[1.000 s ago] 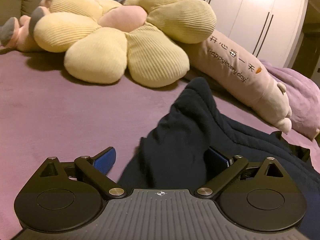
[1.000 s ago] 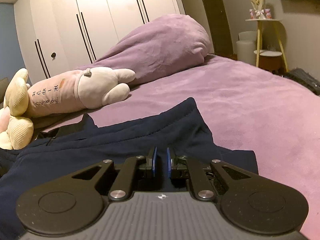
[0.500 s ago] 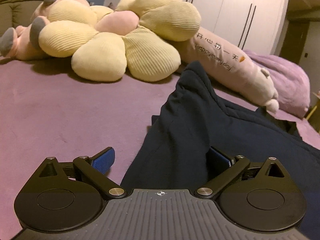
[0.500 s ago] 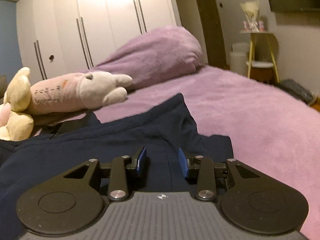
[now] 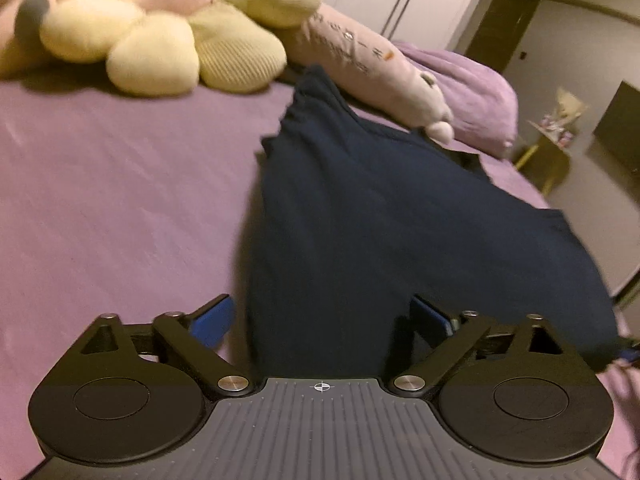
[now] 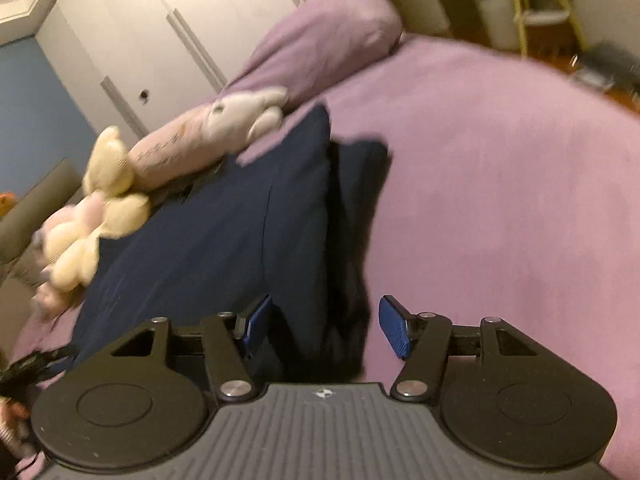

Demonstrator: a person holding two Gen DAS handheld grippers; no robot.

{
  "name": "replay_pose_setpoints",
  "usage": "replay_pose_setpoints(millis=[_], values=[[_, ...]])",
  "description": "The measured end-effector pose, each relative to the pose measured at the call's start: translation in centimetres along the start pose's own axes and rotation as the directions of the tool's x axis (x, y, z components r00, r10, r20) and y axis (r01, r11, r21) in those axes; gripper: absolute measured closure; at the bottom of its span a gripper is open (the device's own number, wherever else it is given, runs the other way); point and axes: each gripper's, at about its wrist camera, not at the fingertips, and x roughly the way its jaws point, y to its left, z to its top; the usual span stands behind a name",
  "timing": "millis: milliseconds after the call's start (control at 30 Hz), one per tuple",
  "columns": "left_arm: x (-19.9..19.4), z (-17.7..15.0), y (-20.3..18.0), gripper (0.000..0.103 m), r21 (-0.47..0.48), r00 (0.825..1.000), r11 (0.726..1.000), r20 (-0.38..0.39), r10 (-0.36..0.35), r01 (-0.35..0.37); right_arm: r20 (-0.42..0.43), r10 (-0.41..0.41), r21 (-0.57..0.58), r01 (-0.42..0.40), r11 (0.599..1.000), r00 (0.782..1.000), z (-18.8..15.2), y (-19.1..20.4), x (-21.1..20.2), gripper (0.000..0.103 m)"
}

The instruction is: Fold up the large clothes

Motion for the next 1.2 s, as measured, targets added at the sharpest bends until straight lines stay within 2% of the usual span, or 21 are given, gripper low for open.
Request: replay_pose_setpoints(millis=[100,133,233,267,367,500,567,600,633,700,800,833,933,1000,1067,1133,1200], values=[[0.9,0.5,-0.4,0.020,0.013,0.999,1.000,-0.037,-0.007,0.008,-0.045,0.062,-0.039,-0.064,0.997,0.997,-0.8,0.4,0.8,0.044],[1.1,0.6,-0.3,0.024,0.016,0.999,1.000,-0.043,-0.009,0.010,-0.047,0.054,-0.068,-0.057,0.996,0.997,-0.8,0.7,1.0,0.046],[1.4,0.8,0.4,0.037,-0.007,0.997,0.999,-0.055,-0.045,0.044,-0.049,0.062,-0.120,-0.068,0.991,0.997,-0.5,1.4,1.4,0.063],[1.4,0.8,0.6,0.038,-0.004,0.997,0.998,-0.058,-0.059,0.059,-0.048,0.080,-0.120,-0.085,0.989,0.996,-0.3,1.3,1.3,0.065],[1.9,0.9,1.1,0.037,-0.010,0.993,0.996,-0.077,-0.085,0.084,-0.079,0.117,-0.150,-0.128,0.980,0.990,0.3,1.2,1.8,0.065],[3.1,1.1,1.3,0.034,-0.064,0.988,0.993,-0.107,-0.107,0.101,-0.111,0.150,-0.103,-0.161,0.982,0.982,0.7,1.1,3.5,0.063],[3.2,1.2,1.1,0.039,-0.067,0.988,0.993,-0.112,-0.107,0.100,-0.112,0.154,-0.083,-0.164,0.983,0.982,0.7,1.4,3.8,0.064],[3.0,1.2,0.9,0.046,-0.058,0.988,0.993,-0.113,-0.105,0.099,-0.109,0.154,-0.076,-0.163,0.984,0.982,0.7,1.6,3.8,0.065],[2.8,1.3,0.7,0.054,-0.043,0.988,0.994,-0.113,-0.103,0.099,-0.107,0.138,-0.089,-0.148,0.985,0.985,0.6,1.9,3.6,0.069],[2.2,1.5,0.3,0.061,-0.013,0.989,0.995,-0.110,-0.101,0.100,-0.106,0.126,-0.097,-0.136,0.986,0.986,0.6,2.3,3.2,0.075],[1.7,1.9,-0.1,0.060,0.012,0.989,0.995,-0.111,-0.100,0.102,-0.107,0.142,-0.065,-0.149,0.987,0.984,0.9,2.2,2.7,0.077],[1.8,1.8,-0.1,0.054,0.017,0.988,0.995,-0.116,-0.099,0.101,-0.109,0.144,-0.058,-0.151,0.987,0.984,0.9,2.0,2.7,0.077],[2.8,1.3,0.1,0.042,0.031,0.988,0.995,-0.130,-0.087,0.092,-0.133,0.121,-0.112,-0.136,0.984,0.984,0.7,2.4,3.4,0.072],[3.1,1.0,0.2,0.041,0.020,0.988,0.996,-0.125,-0.085,0.088,-0.145,0.121,-0.116,-0.138,0.984,0.982,0.8,2.5,3.8,0.071],[3.2,0.9,0.0,0.044,0.001,0.990,0.996,-0.118,-0.084,0.084,-0.156,0.126,-0.094,-0.142,0.985,0.980,1.0,2.3,4.2,0.070],[2.9,1.1,-0.1,0.058,0.003,0.989,0.996,-0.114,-0.091,0.091,-0.155,0.119,-0.096,-0.135,0.986,0.981,1.0,2.4,4.4,0.072],[2.4,1.5,0.1,0.063,0.000,0.986,0.994,-0.123,-0.111,0.112,-0.142,0.105,-0.086,-0.118,0.989,0.984,0.9,2.7,4.2,0.075]])
